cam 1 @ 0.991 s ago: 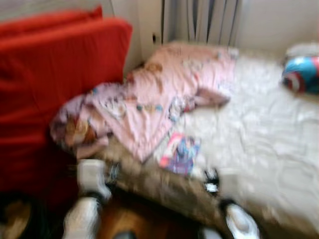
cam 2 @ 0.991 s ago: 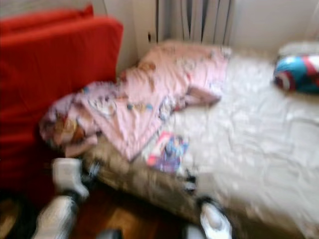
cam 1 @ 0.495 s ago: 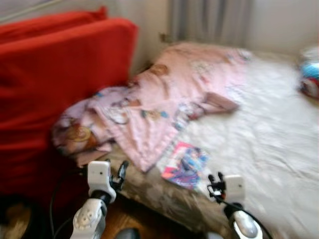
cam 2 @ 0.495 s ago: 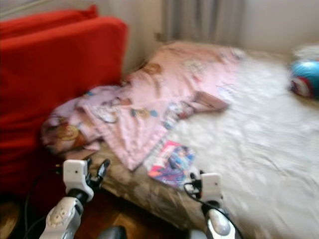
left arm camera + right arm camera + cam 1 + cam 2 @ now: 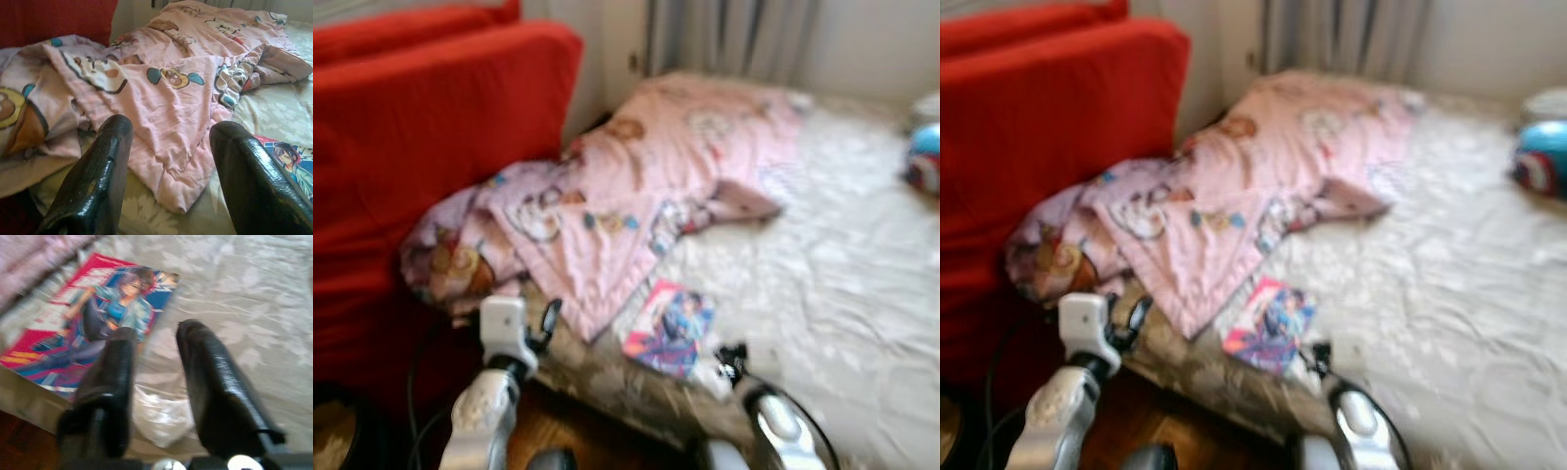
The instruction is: Clean up the room
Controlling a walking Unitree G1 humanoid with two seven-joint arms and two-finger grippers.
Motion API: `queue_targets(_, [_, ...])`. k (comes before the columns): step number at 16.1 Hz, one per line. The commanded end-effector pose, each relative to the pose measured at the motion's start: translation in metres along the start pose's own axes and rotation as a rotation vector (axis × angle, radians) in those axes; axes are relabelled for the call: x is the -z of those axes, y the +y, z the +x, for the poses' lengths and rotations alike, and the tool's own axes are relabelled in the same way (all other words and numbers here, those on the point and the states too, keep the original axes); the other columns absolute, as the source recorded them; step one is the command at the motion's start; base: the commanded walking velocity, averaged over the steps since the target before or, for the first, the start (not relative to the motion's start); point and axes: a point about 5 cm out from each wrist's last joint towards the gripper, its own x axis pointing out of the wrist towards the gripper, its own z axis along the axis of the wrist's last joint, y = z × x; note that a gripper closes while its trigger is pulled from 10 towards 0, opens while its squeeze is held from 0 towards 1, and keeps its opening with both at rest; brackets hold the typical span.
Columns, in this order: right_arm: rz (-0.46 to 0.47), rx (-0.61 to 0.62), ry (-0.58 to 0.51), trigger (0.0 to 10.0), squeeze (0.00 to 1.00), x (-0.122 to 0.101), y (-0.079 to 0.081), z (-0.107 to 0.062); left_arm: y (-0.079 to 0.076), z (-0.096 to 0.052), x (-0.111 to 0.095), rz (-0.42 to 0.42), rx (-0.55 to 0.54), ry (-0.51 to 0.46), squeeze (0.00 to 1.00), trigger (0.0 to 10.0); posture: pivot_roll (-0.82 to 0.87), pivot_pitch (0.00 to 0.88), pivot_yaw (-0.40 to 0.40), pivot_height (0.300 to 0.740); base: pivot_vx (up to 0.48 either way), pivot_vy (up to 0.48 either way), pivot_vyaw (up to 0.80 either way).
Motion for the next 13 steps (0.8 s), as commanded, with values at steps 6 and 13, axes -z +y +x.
queue_targets(6, [0.060,0.082,0.161,10.0,1.00,-0.012,-0.002,0.021,0.007,-0.001,-0.005,-0.042,-0.066,0.014,0.00,10.0,0.07,0.170,0.008,0.626,0.000,0.000,0.00])
queue_targets(13, [0.047,0.101,0.196,10.0,0.35,-0.015,-0.013,0.023,0.007,-0.021,-0.009,-0.058,-0.104,0.038,0.00,10.0,0.10,0.288,-0.004,0.626,0.000,0.000,0.00])
